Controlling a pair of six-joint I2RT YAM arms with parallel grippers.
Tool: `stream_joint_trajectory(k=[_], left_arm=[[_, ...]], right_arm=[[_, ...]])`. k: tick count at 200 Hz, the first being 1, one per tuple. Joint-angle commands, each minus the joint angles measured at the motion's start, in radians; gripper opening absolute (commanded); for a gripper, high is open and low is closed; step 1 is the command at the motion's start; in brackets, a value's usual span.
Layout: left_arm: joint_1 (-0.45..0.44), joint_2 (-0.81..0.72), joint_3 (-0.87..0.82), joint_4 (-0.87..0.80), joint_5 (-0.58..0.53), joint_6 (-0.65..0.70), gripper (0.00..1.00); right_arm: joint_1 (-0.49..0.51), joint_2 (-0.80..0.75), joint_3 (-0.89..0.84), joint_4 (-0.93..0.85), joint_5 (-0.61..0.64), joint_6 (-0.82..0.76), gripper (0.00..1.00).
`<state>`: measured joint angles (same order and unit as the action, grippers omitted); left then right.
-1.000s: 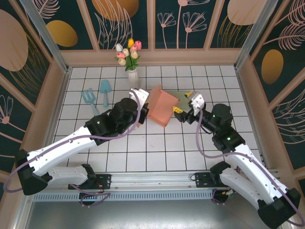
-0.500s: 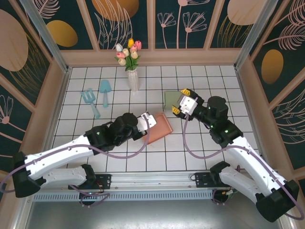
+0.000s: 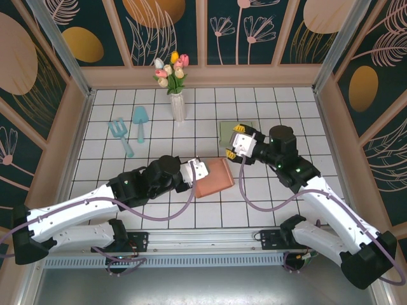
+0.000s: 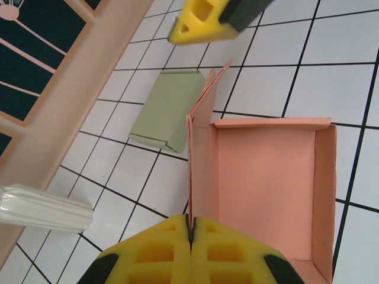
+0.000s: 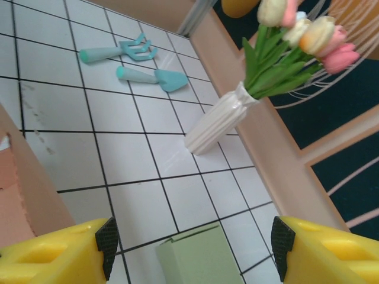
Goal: Fold the paper box
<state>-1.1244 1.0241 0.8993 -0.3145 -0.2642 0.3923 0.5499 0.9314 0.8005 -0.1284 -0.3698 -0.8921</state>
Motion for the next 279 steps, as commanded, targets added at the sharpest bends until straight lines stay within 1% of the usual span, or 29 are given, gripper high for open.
stream_joint_trajectory(k=[1, 19, 44, 66, 98, 105, 117, 131, 153, 185, 231, 241, 265, 279], left_arm=[[-0.006, -0.041, -0.006, 0.032, 0.016, 0.013, 0.00], [-0.007, -0.054, -0.014, 0.035, 0.014, 0.011, 0.00], [-0.011, -0.056, -0.019, 0.037, -0.010, 0.016, 0.00], [-0.010, -0.052, -0.019, 0.042, -0.026, 0.019, 0.00], [-0.013, -0.053, -0.023, 0.046, -0.008, 0.019, 0.00], [-0.014, -0.053, -0.021, 0.046, -0.003, 0.017, 0.00], [-0.016, -0.056, -0.021, 0.045, 0.006, 0.017, 0.00], [-0.020, -0.058, -0.023, 0.044, 0.012, 0.019, 0.00], [-0.026, -0.056, -0.024, 0.038, 0.026, 0.019, 0.00], [-0.031, -0.050, -0.023, 0.034, 0.028, 0.018, 0.00], [-0.034, -0.053, -0.020, 0.041, 0.004, 0.008, 0.00], [-0.034, -0.056, -0.017, 0.047, -0.006, 0.005, 0.03], [-0.034, -0.065, -0.017, 0.070, -0.033, -0.003, 0.16], [-0.034, -0.075, -0.014, 0.092, -0.067, -0.015, 0.26]], right_arm=[[0.029, 0.013, -0.010, -0.010, -0.067, -0.030, 0.71], [0.047, 0.031, -0.012, -0.017, -0.102, -0.036, 0.71], [0.060, 0.061, 0.003, -0.064, -0.196, -0.056, 0.71], [0.079, 0.086, 0.016, -0.100, -0.238, -0.071, 0.71], [0.097, 0.109, 0.016, -0.111, -0.294, -0.083, 0.64], [0.103, 0.114, 0.016, -0.111, -0.299, -0.084, 0.64], [0.111, 0.125, 0.018, -0.111, -0.310, -0.086, 0.60], [0.122, 0.138, 0.023, -0.118, -0.319, -0.093, 0.59], [0.137, 0.163, 0.041, -0.130, -0.320, -0.102, 0.54], [0.156, 0.183, 0.054, -0.143, -0.325, -0.115, 0.38], [0.160, 0.180, 0.045, -0.154, -0.315, -0.133, 0.06], [0.160, 0.177, 0.039, -0.149, -0.305, -0.130, 0.00], [0.146, 0.170, 0.021, -0.122, -0.283, -0.098, 0.00], [0.123, 0.161, 0.009, -0.090, -0.282, -0.059, 0.00]])
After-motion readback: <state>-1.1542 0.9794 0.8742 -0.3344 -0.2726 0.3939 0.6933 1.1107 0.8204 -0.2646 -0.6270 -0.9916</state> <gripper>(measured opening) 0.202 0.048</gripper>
